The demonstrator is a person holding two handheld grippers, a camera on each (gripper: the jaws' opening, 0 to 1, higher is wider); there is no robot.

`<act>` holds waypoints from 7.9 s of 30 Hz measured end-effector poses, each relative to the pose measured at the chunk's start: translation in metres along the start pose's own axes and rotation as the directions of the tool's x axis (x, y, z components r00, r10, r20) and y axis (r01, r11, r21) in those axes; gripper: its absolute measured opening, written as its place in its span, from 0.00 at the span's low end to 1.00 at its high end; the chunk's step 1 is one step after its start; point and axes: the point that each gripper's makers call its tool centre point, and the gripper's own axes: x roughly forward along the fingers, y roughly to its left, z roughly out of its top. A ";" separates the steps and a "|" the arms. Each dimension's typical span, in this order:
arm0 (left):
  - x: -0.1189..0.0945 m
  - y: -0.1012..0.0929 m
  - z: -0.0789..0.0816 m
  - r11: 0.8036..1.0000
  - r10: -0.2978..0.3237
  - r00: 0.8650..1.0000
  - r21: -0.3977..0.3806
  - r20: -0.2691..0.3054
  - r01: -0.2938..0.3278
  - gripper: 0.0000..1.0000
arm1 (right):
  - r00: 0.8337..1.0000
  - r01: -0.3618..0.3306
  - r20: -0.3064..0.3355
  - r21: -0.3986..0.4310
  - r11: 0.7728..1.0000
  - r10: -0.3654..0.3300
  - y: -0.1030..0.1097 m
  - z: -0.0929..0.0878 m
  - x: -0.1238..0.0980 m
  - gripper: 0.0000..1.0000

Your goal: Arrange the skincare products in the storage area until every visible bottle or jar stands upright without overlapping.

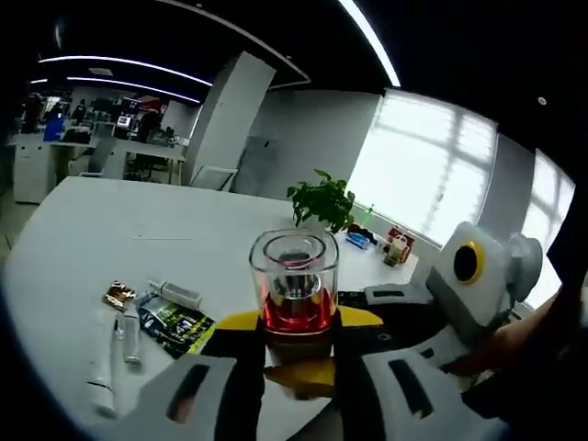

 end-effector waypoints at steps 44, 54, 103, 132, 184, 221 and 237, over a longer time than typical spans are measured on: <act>0.022 -0.076 0.027 0.758 -0.423 0.834 0.366 -0.353 0.539 0.23 | 0.845 -0.531 0.042 -0.055 0.845 0.534 -0.007 0.010 -0.042 0.30; 0.040 -0.065 -0.003 0.734 -0.366 0.817 0.402 -0.445 0.547 0.23 | 0.876 -0.482 -0.059 -0.086 0.872 0.478 -0.023 -0.025 -0.025 0.30; 0.118 0.001 -0.106 0.747 -0.285 0.774 0.376 -0.565 0.549 0.24 | 0.905 -0.326 -0.329 -0.124 0.937 0.271 -0.074 -0.161 0.014 0.30; 0.178 0.038 -0.068 0.778 -0.284 0.841 0.402 -0.461 0.483 0.28 | 0.893 -0.356 -0.351 -0.170 0.919 0.281 -0.133 -0.156 0.045 0.26; 0.167 0.047 -0.049 0.938 -0.099 0.950 0.292 -0.297 0.189 0.70 | 0.898 -0.303 -0.342 -0.026 0.953 0.276 -0.129 -0.156 0.043 0.73; 0.013 0.109 -0.078 0.977 0.157 0.949 0.182 -0.273 -0.109 0.99 | 0.958 -0.095 -0.261 0.091 0.991 0.116 -0.073 -0.129 0.008 0.99; -0.081 0.121 -0.088 0.964 0.264 0.942 0.073 -0.208 -0.254 0.99 | 0.977 -0.081 -0.179 0.176 0.981 0.113 -0.050 -0.112 -0.005 0.99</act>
